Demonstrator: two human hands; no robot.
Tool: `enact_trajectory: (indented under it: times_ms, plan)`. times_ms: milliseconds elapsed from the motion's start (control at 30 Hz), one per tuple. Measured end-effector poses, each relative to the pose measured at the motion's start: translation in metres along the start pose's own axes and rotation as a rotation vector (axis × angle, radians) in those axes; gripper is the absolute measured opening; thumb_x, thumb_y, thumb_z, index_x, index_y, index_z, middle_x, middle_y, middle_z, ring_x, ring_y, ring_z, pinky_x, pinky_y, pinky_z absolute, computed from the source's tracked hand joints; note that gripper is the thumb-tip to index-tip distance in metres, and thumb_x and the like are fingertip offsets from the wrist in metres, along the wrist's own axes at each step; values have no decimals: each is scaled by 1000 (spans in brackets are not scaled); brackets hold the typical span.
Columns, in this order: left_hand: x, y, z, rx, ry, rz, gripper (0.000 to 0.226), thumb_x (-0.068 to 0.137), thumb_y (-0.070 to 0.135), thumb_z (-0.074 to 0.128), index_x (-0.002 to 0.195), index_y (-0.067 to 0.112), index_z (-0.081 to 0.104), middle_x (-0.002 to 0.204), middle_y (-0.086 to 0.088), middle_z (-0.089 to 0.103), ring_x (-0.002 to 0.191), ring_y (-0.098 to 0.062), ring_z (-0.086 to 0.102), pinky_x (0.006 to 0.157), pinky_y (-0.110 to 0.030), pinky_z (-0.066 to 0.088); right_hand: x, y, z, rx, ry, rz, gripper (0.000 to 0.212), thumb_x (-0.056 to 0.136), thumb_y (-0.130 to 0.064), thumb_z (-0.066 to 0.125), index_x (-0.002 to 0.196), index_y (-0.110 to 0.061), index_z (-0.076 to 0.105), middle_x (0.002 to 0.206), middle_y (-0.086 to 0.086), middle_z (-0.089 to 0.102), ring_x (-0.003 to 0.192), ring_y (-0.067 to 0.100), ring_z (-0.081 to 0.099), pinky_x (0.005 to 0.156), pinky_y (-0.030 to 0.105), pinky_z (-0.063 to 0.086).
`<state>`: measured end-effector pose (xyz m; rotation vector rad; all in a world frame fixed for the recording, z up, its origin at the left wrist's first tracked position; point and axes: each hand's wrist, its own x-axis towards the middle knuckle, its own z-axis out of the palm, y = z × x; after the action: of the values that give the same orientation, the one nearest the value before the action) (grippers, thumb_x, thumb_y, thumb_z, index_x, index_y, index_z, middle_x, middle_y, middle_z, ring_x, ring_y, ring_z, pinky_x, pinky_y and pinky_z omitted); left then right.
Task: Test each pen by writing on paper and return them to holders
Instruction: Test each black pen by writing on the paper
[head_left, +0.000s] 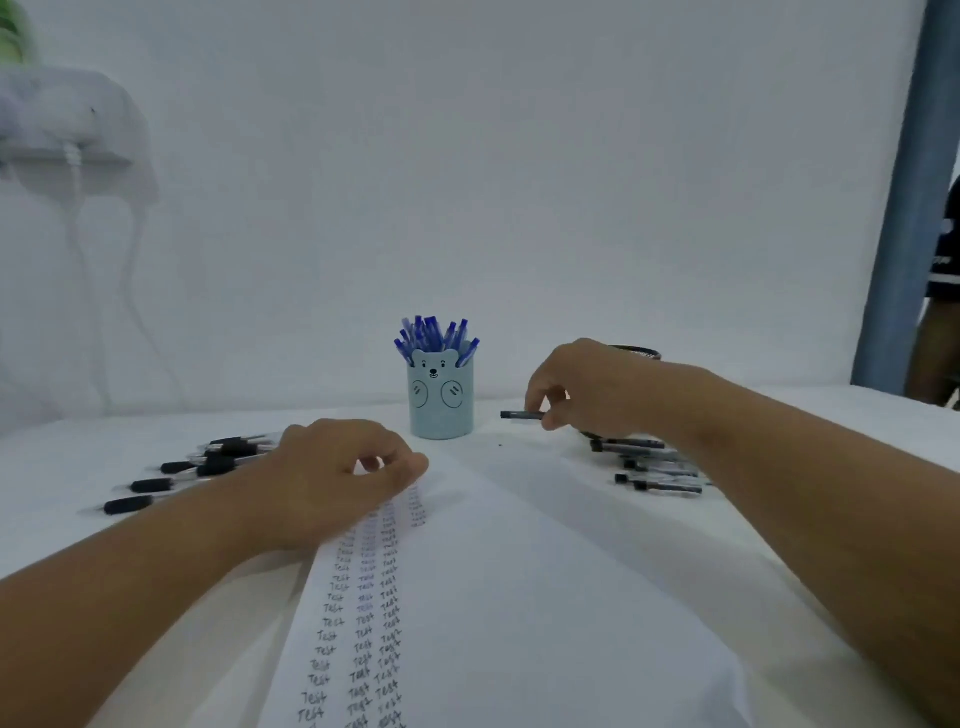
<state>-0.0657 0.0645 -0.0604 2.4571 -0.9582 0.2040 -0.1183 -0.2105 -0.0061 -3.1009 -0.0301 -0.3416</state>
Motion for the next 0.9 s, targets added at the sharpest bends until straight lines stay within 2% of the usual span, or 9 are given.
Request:
enact_trajectory:
  times_ms: [133,233,333,467,633,667,700,800,900]
  plan:
    - [2,6,9,19,-12,41,41,84,71,45,99,41,69,106,47,52,90,20,50,82,-20,39,-13,25,-25,-94,-88,94,11,85,-19,78,88,-28,74,83,-9,67,84,14,66,78,31,56]
    - [2,5,10,42,-31,81,49,74,78,42,101,46,67,112,44,55,103,15,51,94,-27,39,-20,33,-31,-168,-129,154,15,84,-16,79,99,-19,79,76,-14,64,75,-7,62,60,11,44]
    - [3,3,8,61,-47,82,35,77,75,48,107,59,59,115,43,55,109,13,51,100,-31,37,-21,37,-29,-277,-185,191,21,86,-20,77,106,-11,77,80,-5,67,70,11,61,55,15,42]
    - [4,1,7,83,-26,78,22,86,63,59,100,48,67,113,43,55,107,14,51,95,-26,37,-18,41,-25,-301,-161,259,24,79,-11,82,101,-7,74,81,2,65,73,20,58,70,29,52]
    - [4,4,6,70,-21,66,18,88,57,62,96,42,70,110,45,54,107,16,49,90,-20,36,-14,32,-23,-269,-127,235,26,64,7,59,59,-13,43,65,8,45,66,31,45,59,32,40]
    - [5,4,6,67,-22,65,17,88,56,63,95,42,70,109,46,54,106,16,48,93,-24,37,-12,29,-21,-270,-96,221,12,60,4,50,61,-8,51,70,13,51,67,36,50,69,36,23]
    - [5,3,6,64,-24,63,16,89,55,63,95,42,70,108,47,54,105,18,48,96,-28,37,-10,27,-19,-234,-51,229,23,61,0,46,74,-5,64,83,15,63,76,40,63,87,51,56]
    - [5,2,2,47,-23,60,11,88,56,63,94,48,69,105,43,59,102,15,52,104,-36,39,-11,-6,-10,-238,34,123,41,80,-3,52,116,-15,68,116,5,68,103,30,68,81,38,57]
    - [5,-2,-4,23,-11,39,4,87,53,68,91,52,69,100,36,65,102,6,58,102,-34,44,-9,-40,13,-162,114,-34,33,92,-15,51,118,-27,66,122,-3,62,109,25,61,86,37,52]
